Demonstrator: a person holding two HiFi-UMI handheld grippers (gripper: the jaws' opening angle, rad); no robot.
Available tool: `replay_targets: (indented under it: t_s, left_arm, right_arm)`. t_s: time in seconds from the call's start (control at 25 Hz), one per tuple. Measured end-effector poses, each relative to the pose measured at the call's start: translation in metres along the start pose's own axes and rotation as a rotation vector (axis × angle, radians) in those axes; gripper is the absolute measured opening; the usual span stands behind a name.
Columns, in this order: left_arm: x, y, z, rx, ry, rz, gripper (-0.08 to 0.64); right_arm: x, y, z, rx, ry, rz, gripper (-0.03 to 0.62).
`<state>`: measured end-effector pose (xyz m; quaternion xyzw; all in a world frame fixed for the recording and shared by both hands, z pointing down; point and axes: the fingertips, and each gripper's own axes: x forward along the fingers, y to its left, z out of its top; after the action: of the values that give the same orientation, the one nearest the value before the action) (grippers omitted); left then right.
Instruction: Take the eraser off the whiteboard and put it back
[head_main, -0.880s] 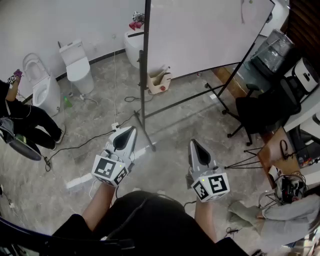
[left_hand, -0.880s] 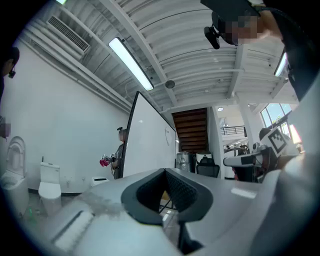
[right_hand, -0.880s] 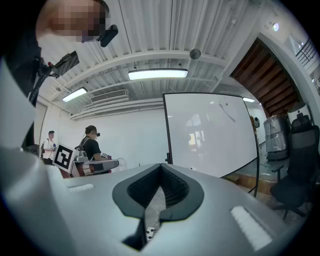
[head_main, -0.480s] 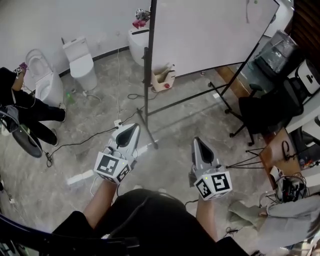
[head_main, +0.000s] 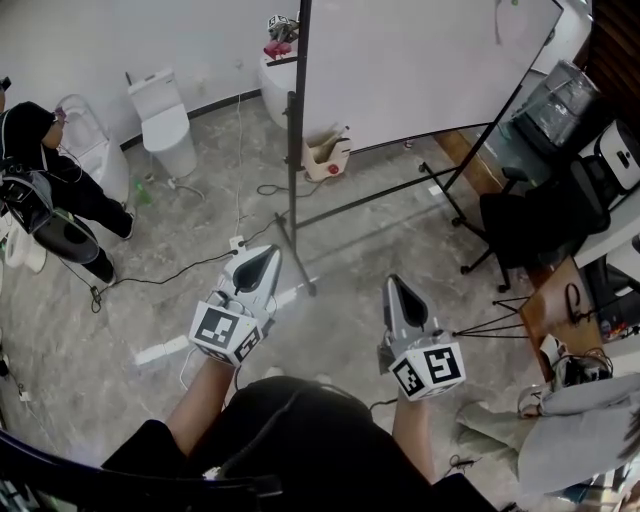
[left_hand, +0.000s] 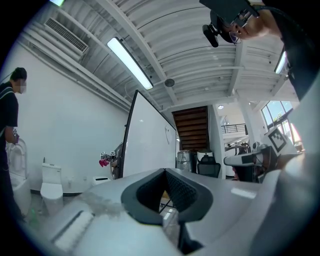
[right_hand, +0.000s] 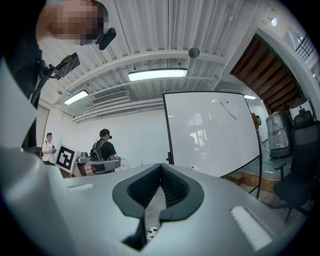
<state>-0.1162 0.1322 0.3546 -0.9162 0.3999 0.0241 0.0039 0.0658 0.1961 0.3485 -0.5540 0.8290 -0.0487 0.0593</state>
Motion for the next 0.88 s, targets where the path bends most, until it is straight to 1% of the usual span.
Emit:
replay_targets:
  t_s: [0.28,0.72,0.88]
  left_arm:
    - [0.007,-0.015,-0.001,0.007,0.010,0.020,0.004]
    - [0.016,-0.047,-0.011,0.014,0.023,0.062,0.005]
    - [0.020,-0.057,-0.016,0.013,0.033,0.072,0.003]
  right_arm:
    - [-0.009,-0.011,0.000,0.013,0.000,0.045,0.009]
    - [-0.032,-0.041,-0.007,0.024,0.015,0.076,0.009]
    - [-0.040,-0.051,-0.007,0.056,0.004,0.086,0.009]
